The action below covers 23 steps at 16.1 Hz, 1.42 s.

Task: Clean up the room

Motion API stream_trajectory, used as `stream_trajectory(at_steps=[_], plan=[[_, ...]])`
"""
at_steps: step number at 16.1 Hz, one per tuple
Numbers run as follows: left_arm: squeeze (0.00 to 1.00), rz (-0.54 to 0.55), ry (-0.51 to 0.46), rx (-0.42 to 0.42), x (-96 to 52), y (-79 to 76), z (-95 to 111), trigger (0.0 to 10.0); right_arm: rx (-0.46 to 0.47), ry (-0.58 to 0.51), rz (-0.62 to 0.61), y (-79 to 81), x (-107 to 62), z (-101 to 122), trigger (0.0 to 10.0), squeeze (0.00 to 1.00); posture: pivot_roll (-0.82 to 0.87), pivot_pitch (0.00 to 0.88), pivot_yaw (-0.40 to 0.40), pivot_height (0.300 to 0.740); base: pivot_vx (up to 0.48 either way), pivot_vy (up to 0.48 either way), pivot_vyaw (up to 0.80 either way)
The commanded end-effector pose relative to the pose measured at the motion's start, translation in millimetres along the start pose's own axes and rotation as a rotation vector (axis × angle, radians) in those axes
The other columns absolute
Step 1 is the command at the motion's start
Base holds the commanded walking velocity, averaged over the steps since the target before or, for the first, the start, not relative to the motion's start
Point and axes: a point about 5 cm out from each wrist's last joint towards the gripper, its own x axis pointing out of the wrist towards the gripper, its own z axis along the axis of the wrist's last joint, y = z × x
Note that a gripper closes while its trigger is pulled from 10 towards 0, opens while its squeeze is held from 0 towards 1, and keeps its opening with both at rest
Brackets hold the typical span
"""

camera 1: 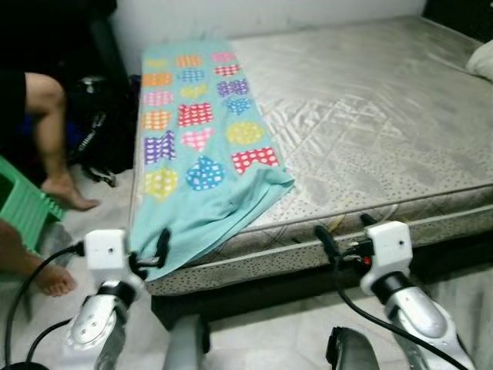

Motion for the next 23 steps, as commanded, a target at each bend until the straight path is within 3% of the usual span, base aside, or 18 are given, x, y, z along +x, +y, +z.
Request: stream_trajectory(at_steps=[1, 11, 23], plan=[[0.00, 0.022, 0.017, 0.013, -4.0, 7.2, -1.5, 10.0, -0.003, -0.027, 0.036, 6.6, 3.4, 4.7, 10.0, 0.00, -0.13, 0.003, 0.056, 0.515, 0.244, 0.000, 0.00], [0.00, 0.015, 0.026, 0.013, -4.0, 5.5, -2.2, 10.0, -0.010, -0.036, 0.078, 12.8, 2.9, 3.9, 10.0, 0.00, -0.13, 0.006, 0.058, 0.515, 0.050, 0.000, 0.69], [0.00, 0.003, 0.016, 0.010, -0.4, 2.5, -2.3, 10.0, -0.016, -0.043, 0.031, 8.4, 9.8, 6.1, 10.0, 0.00, -0.13, 0.000, 0.052, 0.515, 0.220, 0.000, 0.08]])
